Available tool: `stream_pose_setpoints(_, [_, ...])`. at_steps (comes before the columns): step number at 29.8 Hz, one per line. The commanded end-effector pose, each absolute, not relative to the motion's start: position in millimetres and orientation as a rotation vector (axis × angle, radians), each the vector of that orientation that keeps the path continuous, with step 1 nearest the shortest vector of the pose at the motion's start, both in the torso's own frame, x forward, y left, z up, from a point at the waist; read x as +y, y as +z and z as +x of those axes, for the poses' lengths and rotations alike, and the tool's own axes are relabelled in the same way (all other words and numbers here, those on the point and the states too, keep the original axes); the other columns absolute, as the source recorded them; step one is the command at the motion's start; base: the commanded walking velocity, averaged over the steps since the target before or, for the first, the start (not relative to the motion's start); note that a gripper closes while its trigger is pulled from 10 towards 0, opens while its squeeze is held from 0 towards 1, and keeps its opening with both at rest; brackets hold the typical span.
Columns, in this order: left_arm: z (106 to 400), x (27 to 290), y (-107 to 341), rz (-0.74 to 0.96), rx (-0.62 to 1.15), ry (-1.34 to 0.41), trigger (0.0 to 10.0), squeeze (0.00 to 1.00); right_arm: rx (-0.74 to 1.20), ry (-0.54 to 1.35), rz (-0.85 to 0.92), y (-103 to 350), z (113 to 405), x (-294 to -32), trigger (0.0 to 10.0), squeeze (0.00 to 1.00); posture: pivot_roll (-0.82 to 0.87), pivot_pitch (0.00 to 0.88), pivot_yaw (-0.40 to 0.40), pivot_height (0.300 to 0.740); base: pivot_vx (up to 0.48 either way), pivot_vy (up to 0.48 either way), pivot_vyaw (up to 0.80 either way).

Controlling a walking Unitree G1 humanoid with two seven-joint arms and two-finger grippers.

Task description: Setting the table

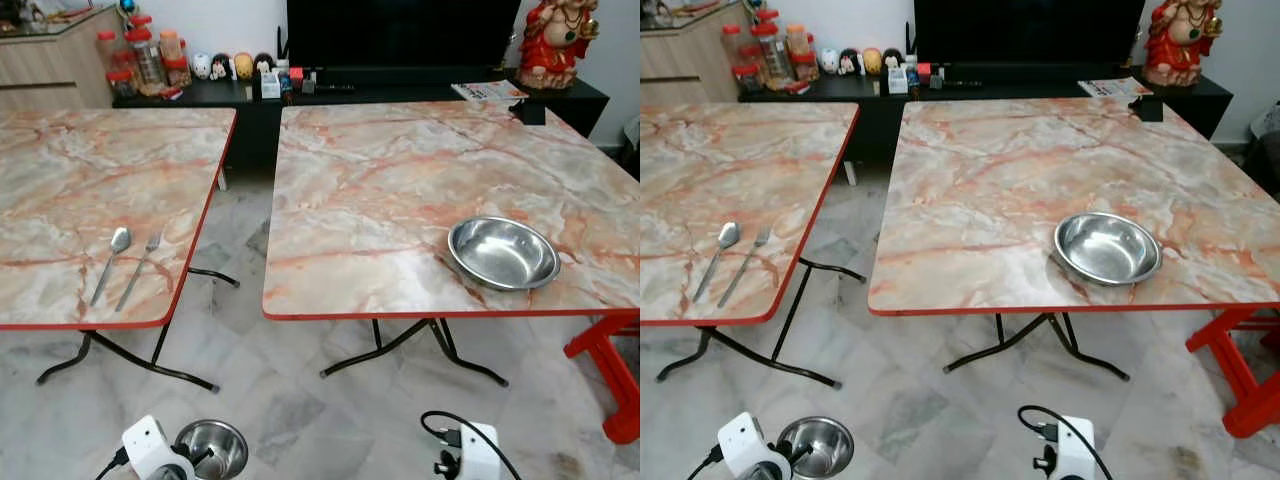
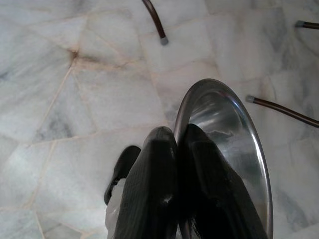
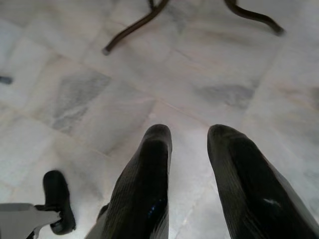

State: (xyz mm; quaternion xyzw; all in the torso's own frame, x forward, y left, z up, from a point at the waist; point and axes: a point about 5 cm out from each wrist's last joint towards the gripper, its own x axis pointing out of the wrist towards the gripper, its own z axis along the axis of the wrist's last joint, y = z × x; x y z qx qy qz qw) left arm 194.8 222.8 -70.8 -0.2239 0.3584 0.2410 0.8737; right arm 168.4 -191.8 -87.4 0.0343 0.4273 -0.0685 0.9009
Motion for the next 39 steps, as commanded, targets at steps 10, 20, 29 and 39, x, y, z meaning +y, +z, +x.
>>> stream_pose_setpoints(10, [194.2, 221.1, -71.7, -0.456, 0.76, 0.491, 10.0, 0.0, 0.886, -0.153, 0.074, -86.8, 169.1, -195.5, 10.0, 0.0, -0.04, 0.0, -0.01, 0.74, 0.25, -0.368, 0.06])
stream_pose_setpoints(20, [194.7, 220.6, -71.4, -0.464, 0.753, 0.497, 10.0, 0.0, 0.891, -0.156, 0.067, -87.2, 167.8, -196.9, 10.0, 0.0, -0.03, 0.0, -0.016, 0.74, 0.258, -0.383, 0.0])
stream_pose_setpoints(29, [197.0, 218.3, -70.5, -0.472, 0.745, 0.494, 10.0, 0.0, 0.886, -0.165, 0.074, -86.4, 169.3, -198.2, 10.0, 0.0, -0.03, 0.0, -0.022, 0.74, 0.257, -0.383, 0.0])
stream_pose_setpoints(39, [196.8, 218.3, -70.6, -0.471, 0.744, 0.486, 10.0, 0.0, 0.928, -0.182, 0.083, -89.8, 163.9, -197.2, 10.0, 0.0, -0.04, 0.0, -0.019, 0.74, 0.258, -0.383, -0.45])
